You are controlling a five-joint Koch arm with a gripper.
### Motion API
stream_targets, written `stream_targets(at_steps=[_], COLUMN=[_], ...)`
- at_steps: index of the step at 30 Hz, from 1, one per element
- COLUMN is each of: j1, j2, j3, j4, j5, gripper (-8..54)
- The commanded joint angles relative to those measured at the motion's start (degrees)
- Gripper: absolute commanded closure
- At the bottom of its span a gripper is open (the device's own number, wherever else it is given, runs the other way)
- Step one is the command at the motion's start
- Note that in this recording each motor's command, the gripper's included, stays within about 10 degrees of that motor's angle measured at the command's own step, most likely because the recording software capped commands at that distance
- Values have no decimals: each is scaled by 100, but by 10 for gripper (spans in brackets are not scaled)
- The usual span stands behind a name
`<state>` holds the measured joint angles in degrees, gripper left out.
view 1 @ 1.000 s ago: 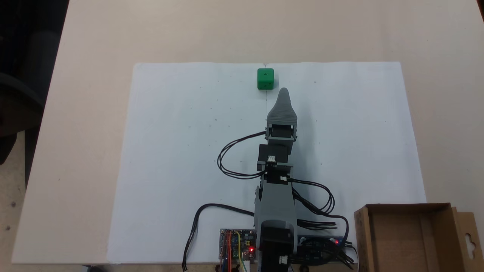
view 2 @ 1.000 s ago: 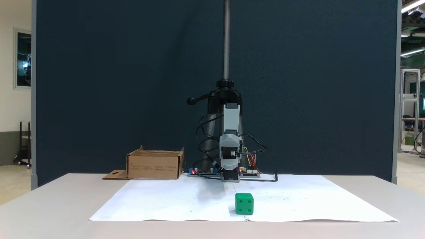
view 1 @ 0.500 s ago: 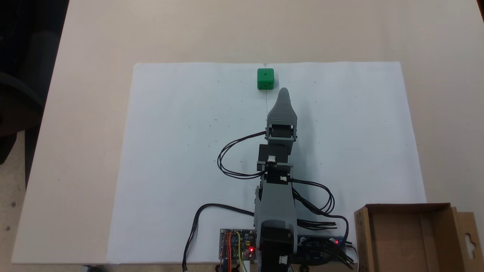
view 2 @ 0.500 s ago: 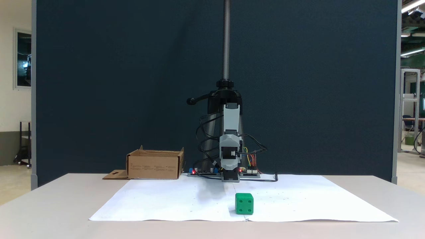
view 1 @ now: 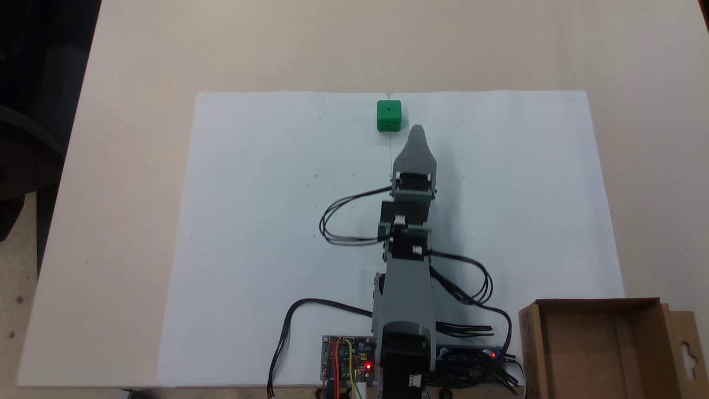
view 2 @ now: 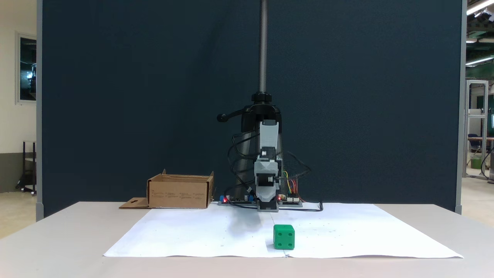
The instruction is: Grasp a green dice and put it in the bin.
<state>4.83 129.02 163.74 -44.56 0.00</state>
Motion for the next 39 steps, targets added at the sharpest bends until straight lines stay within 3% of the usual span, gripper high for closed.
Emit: stream_targets(at_steps=[1, 9, 20, 32, 39], j1=[53, 26, -229, -290, -545], j2=[571, 229, -1758, -3964, -4790], j3=[-633, -2092, -4034, -7356, -8543], j4=[938, 3953, 5423, 8840, 10477], j5=[-431, -422, -396, -26, 325], gripper=[60, 60, 42, 40, 40])
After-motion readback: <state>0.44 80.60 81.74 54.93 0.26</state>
